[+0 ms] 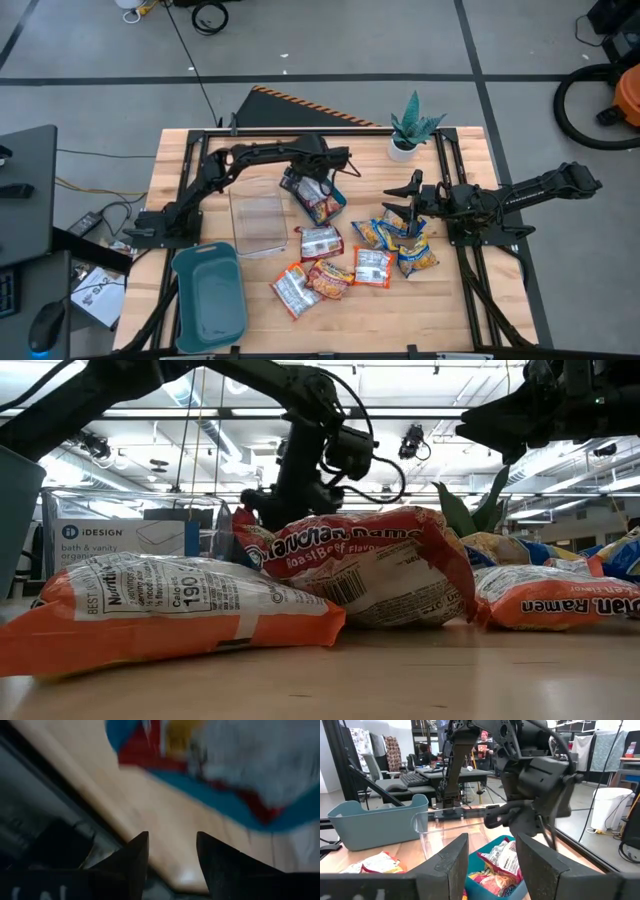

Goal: Sort Maruchan noodles
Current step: Put the red noodle pack into the blue bin

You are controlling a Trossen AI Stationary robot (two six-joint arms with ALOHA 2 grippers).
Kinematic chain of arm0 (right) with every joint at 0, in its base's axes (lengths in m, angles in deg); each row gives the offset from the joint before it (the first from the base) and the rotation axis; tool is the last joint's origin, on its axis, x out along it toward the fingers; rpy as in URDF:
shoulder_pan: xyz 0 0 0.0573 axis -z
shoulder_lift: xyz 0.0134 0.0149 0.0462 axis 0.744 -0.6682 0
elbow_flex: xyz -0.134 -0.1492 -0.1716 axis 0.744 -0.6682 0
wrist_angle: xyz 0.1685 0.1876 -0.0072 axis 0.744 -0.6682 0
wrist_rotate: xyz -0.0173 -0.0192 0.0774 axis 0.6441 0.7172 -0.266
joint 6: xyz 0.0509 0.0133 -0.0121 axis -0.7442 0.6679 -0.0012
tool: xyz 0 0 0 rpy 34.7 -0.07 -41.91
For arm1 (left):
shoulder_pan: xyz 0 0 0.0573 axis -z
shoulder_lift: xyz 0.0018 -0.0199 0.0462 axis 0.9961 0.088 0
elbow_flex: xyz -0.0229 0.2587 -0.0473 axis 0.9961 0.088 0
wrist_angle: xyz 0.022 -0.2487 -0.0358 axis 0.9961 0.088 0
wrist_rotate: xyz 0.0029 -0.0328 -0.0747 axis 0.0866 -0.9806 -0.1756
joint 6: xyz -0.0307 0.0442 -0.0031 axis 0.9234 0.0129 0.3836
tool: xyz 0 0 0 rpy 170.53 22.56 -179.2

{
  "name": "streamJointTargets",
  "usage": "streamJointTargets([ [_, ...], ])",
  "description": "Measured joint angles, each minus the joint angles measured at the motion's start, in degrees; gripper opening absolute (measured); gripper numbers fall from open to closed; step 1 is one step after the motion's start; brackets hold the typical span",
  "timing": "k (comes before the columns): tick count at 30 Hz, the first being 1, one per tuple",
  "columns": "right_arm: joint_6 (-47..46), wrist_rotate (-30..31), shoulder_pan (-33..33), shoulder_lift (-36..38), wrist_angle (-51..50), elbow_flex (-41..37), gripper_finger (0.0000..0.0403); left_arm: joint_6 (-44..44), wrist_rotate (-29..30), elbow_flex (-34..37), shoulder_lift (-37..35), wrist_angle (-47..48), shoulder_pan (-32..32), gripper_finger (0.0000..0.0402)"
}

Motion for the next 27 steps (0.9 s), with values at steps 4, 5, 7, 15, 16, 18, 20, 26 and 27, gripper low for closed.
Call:
streamJointTargets([
  [4, 0.57, 0.03, 0.00, 0.00, 0.28, 0.00, 0.0170, 2.24, 1.78, 0.04, -1.53, 1.55, 1.73, 0.0171],
  [5, 0.84, 0.05, 0.05, 0.02, 0.41, 0.00, 0.0170, 2.67, 1.46, 0.04, -2.20, 1.57, 2.29, 0.0171],
  [7, 1.63, 0.14, 0.07, 0.02, 0.74, 0.00, 0.0170, 4.30, -0.06, 0.04, -3.60, 1.23, 3.67, 0.0171],
  [15, 3.56, 1.29, 0.07, 0.00, 1.22, 0.00, 0.0170, 26.39, -21.01, -0.05, -6.26, -4.67, 10.90, 0.0171],
  [16, 3.69, 1.29, 0.07, 0.02, 1.38, 0.00, 0.0170, 29.30, -23.62, -0.04, -6.21, -5.85, 11.74, 0.0171],
  [18, 4.06, 1.29, 0.11, 0.00, 1.88, 0.00, 0.0170, 33.30, -26.24, -0.07, -5.90, -8.10, 13.64, 0.0171],
  [20, 4.33, 1.27, 0.11, 0.02, 2.62, 0.00, 0.0170, 35.45, -26.14, -0.06, -4.97, -9.33, 15.63, 0.0171],
  [26, 4.45, 1.27, 0.11, 0.00, 2.60, 0.00, 0.0170, 42.43, -25.65, 0.00, -2.46, -9.75, 19.99, 0.0171],
  [27, 4.45, 1.26, 0.11, 0.00, 2.60, 0.00, 0.0170, 43.97, -25.61, 0.05, -2.24, -9.53, 20.34, 0.0171],
])
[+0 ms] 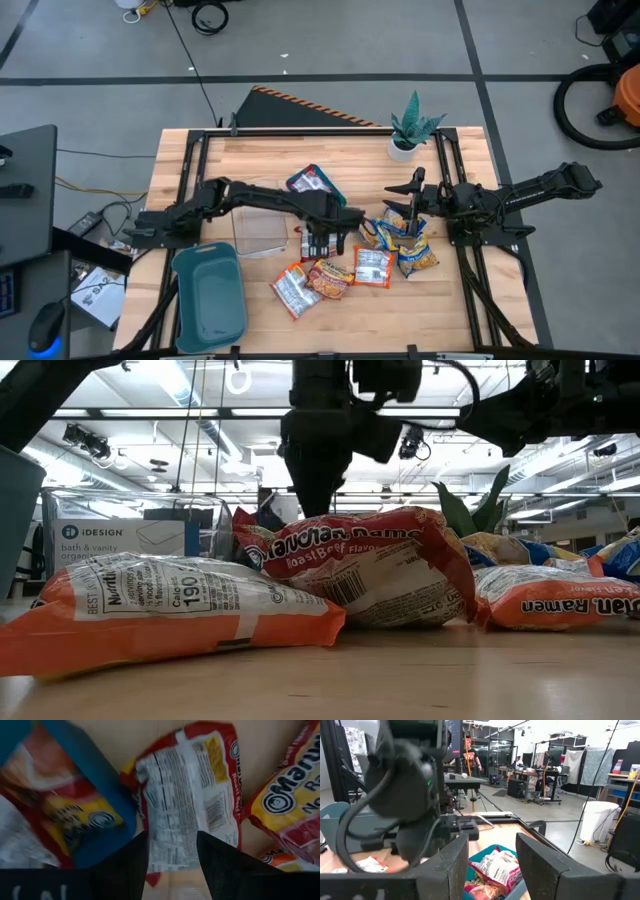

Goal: Sort Maruchan noodles
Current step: Put the red noodle pack into the blue bin

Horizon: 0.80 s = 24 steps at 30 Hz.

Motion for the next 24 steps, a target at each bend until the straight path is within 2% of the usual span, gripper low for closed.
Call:
streamJointTargets([
  [3, 0.00, -0.01, 0.00, 0.00, -0.02, 0.00, 0.0170, 4.49, 0.72, 0.00, -0.06, -0.05, 0.88, 0.0171],
  [7, -0.02, -0.01, 0.00, 0.00, -0.04, 0.00, 0.0170, 6.66, 5.47, 0.00, -0.10, 1.16, 2.48, 0.0171],
  [19, -1.32, -0.12, 0.00, 0.01, -0.33, 0.00, 0.0170, 11.41, 8.34, 0.00, -0.10, 0.30, 6.35, 0.0172],
  [24, -2.59, -0.32, 0.00, 0.00, -0.68, 0.00, 0.0170, 12.69, 8.91, 0.02, 1.99, -0.10, 6.98, 0.0172],
])
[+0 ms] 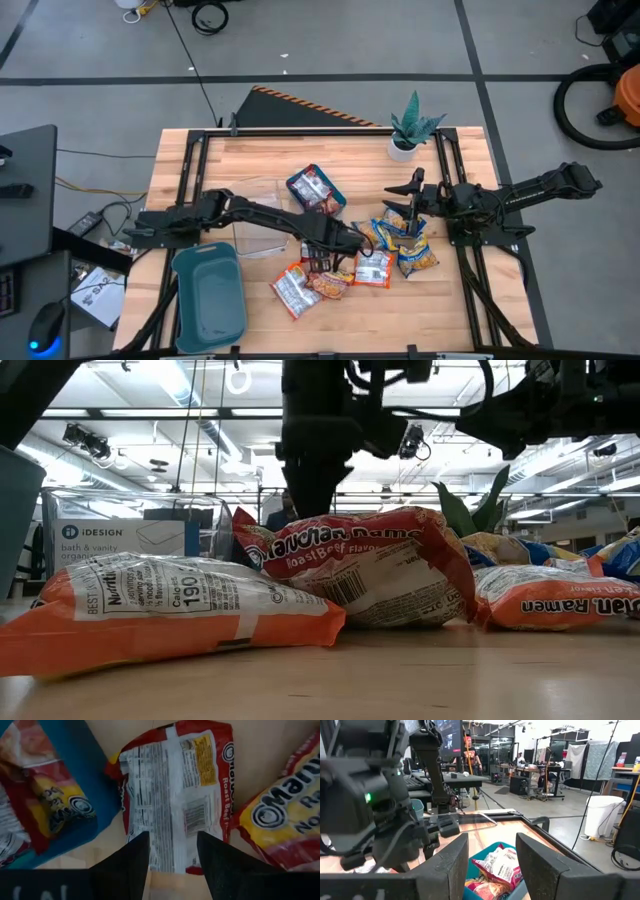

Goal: Sort Maruchan noodles
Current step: Put the red noodle pack into the blue bin

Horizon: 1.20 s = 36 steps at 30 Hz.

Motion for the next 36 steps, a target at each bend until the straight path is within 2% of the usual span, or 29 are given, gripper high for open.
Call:
streamJointTargets([
  [7, -0.27, -0.06, -0.02, -0.71, 0.05, 0.00, 0.0170, -0.10, 1.83, -0.02, 2.15, 1.01, 1.12, 0.0172],
  [14, -0.42, -0.34, 0.00, -1.07, 0.54, 0.02, 0.0170, -1.36, 9.57, -0.02, 2.81, 4.15, 1.15, 0.0171],
  [17, -0.40, -0.35, 0.00, -1.23, 0.71, 0.02, 0.0170, -3.64, 9.86, -0.02, 2.81, 4.50, 1.06, 0.0165],
  [20, -0.40, -0.35, 0.00, -1.22, 0.86, 0.02, 0.0170, -5.97, 7.33, -0.02, 3.19, 4.19, 0.62, 0.0145],
  [25, -0.45, -0.35, 0.00, -1.22, 0.59, 0.02, 0.0170, -9.13, 6.95, 0.87, 3.45, 3.38, -0.36, 0.0103],
  [32, -0.40, -0.35, -0.04, -1.22, 0.64, 0.02, 0.0170, -12.56, 7.15, 2.63, 3.23, 3.87, -0.50, 0.0012],
  [36, -0.42, -0.35, -0.04, -1.22, 0.64, 0.02, 0.0170, -12.56, 6.67, 2.67, 3.04, 4.51, -0.53, 0.0012],
])
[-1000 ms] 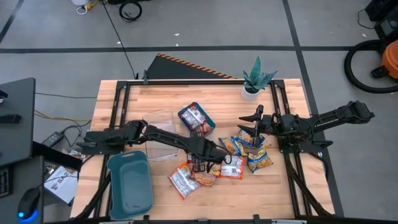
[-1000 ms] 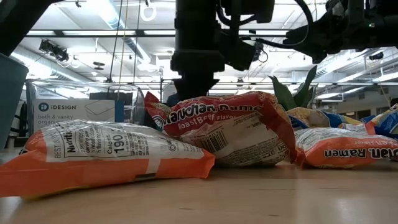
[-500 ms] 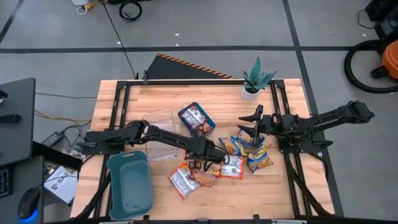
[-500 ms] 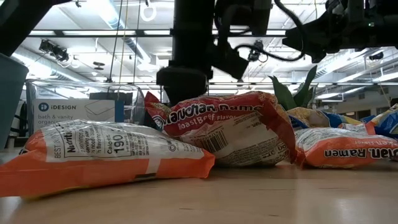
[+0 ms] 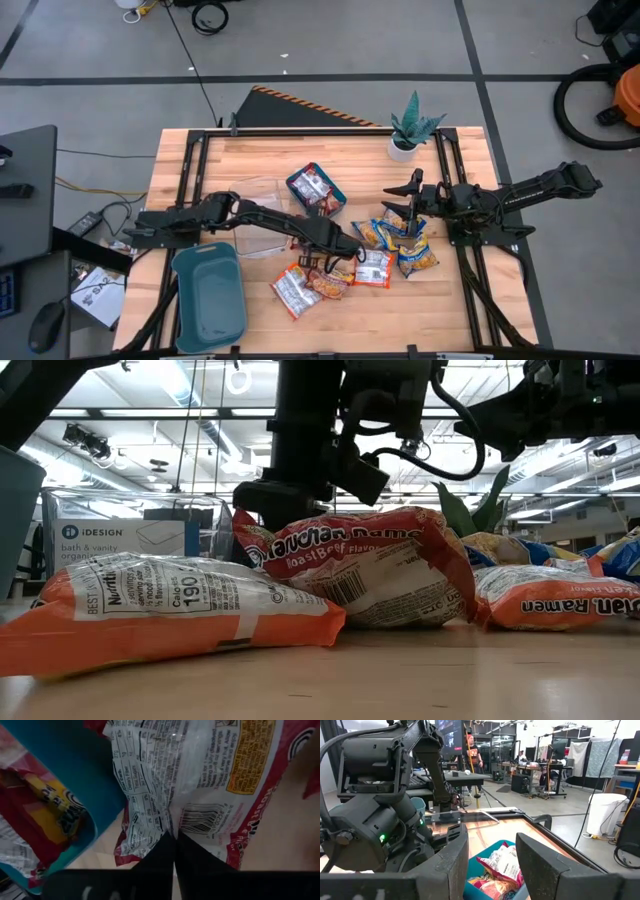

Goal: Sort Maruchan noodles
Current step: Put the red noodle pack into the blue bin

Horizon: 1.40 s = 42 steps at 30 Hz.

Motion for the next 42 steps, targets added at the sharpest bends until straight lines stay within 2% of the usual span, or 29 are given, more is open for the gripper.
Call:
streamJointTargets([
  [7, 0.04, 0.00, 0.00, 0.00, 0.33, 0.00, 0.0170, -1.44, -5.07, -3.06, -3.56, 3.73, -1.29, 0.0005],
  [13, 0.02, 0.00, 0.00, 0.00, 0.37, 0.00, 0.0170, -10.71, -6.21, -3.82, -9.73, 4.35, -3.55, 0.0007],
  [16, 0.04, 0.00, 0.00, 0.00, 0.37, 0.00, 0.0170, -17.25, -4.73, -3.82, -12.33, 4.07, -4.98, 0.0008],
  [20, 0.04, 0.00, 0.00, 0.00, 0.35, 0.00, 0.0170, -25.71, 1.39, -3.82, -14.42, 3.86, -8.01, 0.0008],
  [23, 0.07, 0.00, 0.00, 0.00, 0.35, 0.00, 0.0170, -31.57, 2.65, -3.77, -14.37, 3.76, -10.94, 0.0008],
  [35, 0.02, -0.02, 0.00, -0.02, -0.47, 0.00, 0.0170, -59.63, 1.05, -3.69, -11.93, -2.69, -19.34, 0.0009],
  [38, 0.05, 0.00, 0.00, -0.02, -0.50, 0.00, 0.0170, -64.19, -1.82, -3.65, -10.71, -2.35, -20.90, 0.0009],
  [42, 0.09, -0.01, -0.02, -0.10, -0.82, 0.00, 0.0170, -67.58, -2.39, -3.65, -8.78, -2.64, -21.90, 0.0009],
])
